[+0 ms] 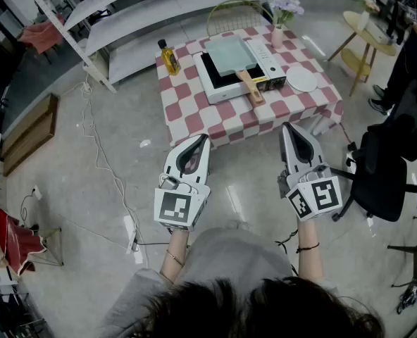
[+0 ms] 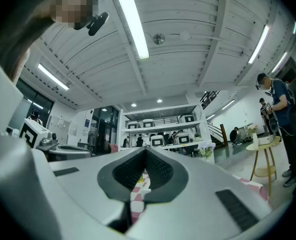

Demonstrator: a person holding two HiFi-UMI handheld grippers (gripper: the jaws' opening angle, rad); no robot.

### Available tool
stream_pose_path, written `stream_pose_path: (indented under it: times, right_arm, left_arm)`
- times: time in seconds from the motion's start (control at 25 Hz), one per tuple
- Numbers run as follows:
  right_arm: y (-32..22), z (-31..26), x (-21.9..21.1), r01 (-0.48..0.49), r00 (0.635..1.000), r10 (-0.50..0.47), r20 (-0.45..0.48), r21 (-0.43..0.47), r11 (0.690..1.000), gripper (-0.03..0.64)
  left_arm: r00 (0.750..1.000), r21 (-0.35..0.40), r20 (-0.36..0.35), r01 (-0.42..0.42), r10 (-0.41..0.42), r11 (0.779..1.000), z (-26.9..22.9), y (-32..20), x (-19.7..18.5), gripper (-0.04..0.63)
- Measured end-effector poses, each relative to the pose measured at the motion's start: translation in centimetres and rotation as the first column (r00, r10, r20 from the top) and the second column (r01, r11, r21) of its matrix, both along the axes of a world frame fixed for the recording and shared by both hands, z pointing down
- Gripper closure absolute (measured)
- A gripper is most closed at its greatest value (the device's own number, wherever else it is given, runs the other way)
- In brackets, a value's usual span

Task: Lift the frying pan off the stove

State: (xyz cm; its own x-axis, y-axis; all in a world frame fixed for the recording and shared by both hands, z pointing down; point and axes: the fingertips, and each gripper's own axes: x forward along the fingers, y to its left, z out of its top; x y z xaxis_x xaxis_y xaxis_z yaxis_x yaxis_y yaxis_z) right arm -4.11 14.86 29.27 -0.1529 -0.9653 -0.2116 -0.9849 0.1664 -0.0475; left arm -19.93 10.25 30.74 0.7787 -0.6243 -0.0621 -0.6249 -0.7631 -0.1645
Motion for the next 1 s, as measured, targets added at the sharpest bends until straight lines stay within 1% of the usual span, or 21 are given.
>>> stream_pose_path:
  times: [0.24, 0.4, 0.56, 0.72, 1.0]
  right_arm:
    - [0.0, 0.0, 1.1, -0.002, 1.000, 0.002, 0.002, -0.002, 1.000, 0.595]
    - [0.0, 0.2, 1.8, -0.001, 1.000, 0.001, 0.003, -0.013, 1.000, 0.595]
    - [0.1, 0.6, 2.5, 0.012, 1.000, -0.012, 0.009, -0.027, 1.000, 0.595]
    - [0.1, 0.9, 2.9, 0.026, 0.999, -0.024, 0.027, -0.040, 0.999, 0.595]
    - [-1.0, 1.7, 3.2, 0.042, 0.999, -0.041, 0.029, -0.067, 0.997, 0.595]
  left_arm:
    - [0.999, 0.017, 0.025, 0.024, -0.025, 1.000, -0.1, -0.3, 0.6, 0.566]
    - [1.000, -0.002, 0.012, 0.026, -0.026, 1.000, 0.1, -0.1, 1.3, 0.566]
    - [0.999, 0.003, 0.035, 0.010, -0.010, 1.000, 0.6, 0.2, 2.1, 0.566]
    - [1.000, -0.022, 0.030, 0.005, -0.004, 1.000, 1.2, 0.8, 2.7, 0.566]
    - [0.999, -0.077, 0.030, 0.030, -0.028, 0.997, 2.6, 0.2, 3.0, 0.565]
